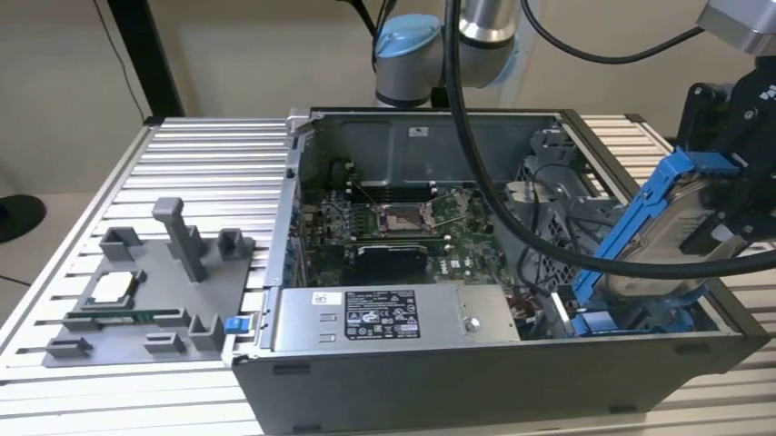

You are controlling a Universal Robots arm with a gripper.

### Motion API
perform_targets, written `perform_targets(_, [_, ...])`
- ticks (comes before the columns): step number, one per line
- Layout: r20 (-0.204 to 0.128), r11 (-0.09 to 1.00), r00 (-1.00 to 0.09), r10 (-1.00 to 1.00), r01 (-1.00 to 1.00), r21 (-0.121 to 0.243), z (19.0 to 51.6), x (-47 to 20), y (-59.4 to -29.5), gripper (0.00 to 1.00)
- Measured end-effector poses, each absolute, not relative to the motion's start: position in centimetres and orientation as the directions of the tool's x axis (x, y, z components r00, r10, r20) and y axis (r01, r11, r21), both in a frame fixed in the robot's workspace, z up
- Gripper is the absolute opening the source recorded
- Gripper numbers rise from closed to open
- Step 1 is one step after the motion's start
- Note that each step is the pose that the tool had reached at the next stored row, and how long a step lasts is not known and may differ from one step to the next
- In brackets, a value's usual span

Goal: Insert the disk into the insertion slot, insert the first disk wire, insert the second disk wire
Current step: 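Insert the disk into the insertion slot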

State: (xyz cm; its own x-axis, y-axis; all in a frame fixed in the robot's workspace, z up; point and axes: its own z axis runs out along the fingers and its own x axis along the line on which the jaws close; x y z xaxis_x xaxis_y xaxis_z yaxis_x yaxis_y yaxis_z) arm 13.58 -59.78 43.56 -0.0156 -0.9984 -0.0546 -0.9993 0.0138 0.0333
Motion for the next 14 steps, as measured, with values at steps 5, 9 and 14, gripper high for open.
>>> perform_targets(5, [-0.067, 0.013, -0.016, -0.998, -0.999, 0.034, 43.4, 13.9, -59.8, 0.0])
perform_targets(9, [-0.081, 0.013, -0.016, -0.997, -0.999, 0.034, 43.0, 14.1, -59.8, 0.0])
perform_targets(14, [-0.09, 0.013, -0.016, -0.996, -0.999, 0.034, 42.1, 14.1, -59.7, 0.0])
